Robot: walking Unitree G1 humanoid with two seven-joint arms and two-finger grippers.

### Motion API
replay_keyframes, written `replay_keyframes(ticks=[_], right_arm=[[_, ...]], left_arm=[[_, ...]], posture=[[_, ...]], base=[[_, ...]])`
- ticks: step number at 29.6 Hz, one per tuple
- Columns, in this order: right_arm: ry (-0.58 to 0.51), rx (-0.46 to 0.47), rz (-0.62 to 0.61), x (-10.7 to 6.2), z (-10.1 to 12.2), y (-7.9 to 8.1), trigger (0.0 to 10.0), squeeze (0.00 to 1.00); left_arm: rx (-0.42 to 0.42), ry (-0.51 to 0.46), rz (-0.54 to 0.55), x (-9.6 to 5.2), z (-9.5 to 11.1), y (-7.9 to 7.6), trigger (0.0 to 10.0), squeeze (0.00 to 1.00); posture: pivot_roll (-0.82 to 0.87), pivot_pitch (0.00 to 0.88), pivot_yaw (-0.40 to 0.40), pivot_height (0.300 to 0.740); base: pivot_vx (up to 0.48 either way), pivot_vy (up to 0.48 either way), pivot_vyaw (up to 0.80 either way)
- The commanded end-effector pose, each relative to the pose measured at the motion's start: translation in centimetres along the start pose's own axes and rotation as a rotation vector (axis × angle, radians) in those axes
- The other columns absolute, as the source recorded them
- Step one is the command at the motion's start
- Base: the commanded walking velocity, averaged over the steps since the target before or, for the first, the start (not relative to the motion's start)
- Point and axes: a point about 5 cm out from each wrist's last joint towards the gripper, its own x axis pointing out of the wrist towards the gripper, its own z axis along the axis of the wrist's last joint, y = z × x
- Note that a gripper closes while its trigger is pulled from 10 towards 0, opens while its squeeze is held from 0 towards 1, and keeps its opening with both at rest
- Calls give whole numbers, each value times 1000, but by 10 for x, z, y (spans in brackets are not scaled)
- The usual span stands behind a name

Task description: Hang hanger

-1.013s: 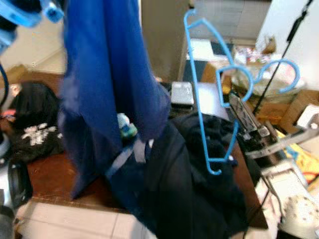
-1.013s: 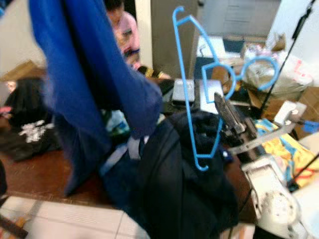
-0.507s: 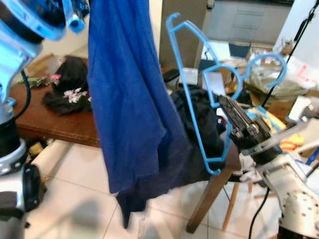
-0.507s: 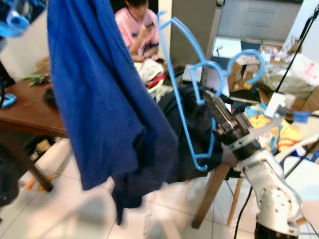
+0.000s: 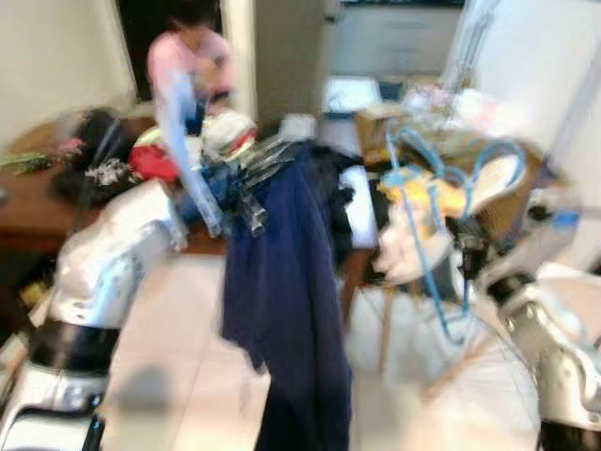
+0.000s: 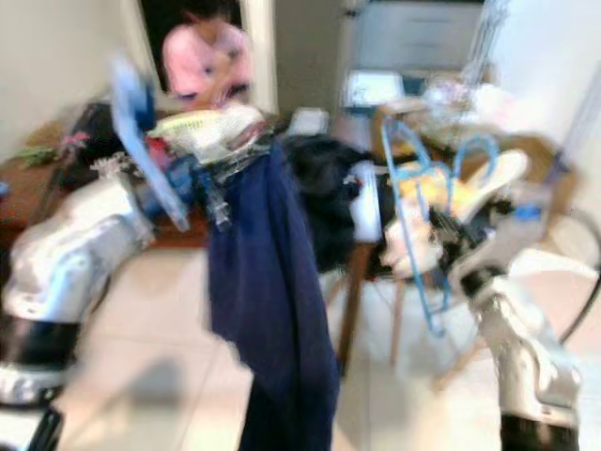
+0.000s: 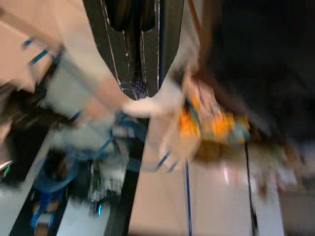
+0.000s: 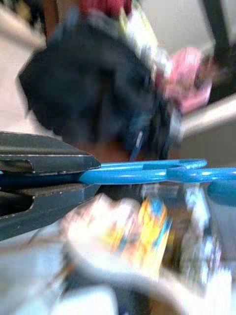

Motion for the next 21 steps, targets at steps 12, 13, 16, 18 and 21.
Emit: replay_keyframes(ticks=[12,13,16,18,21], right_arm=[[393,-417,-364,-28,-72,-71,10000,0],[471,-432,-376,-37,-89,-77,10000,0],[589,-424,-396,-57,-121,-86,10000,0],[660,-379,-404,-80,-148,-90,10000,0],[688,-330,-415,-96,-164,-92,10000,0]], left_arm=[[161,365,225,-45,-113,29,10000,0],[141,425,236,-53,-132,28,10000,0],[74,529,251,-70,-167,23,10000,0],[2,614,275,-86,-194,15,10000,0],[-69,646,327,-98,-208,10,10000,0]], posture=[[1,25,-35,740],[5,25,-36,740],[-2,28,-35,740],[-6,35,-33,740],[-3,39,-35,740]], base=[[0,0,-800],[0,0,-800],[0,0,-800],[0,0,-800],[0,0,-800]])
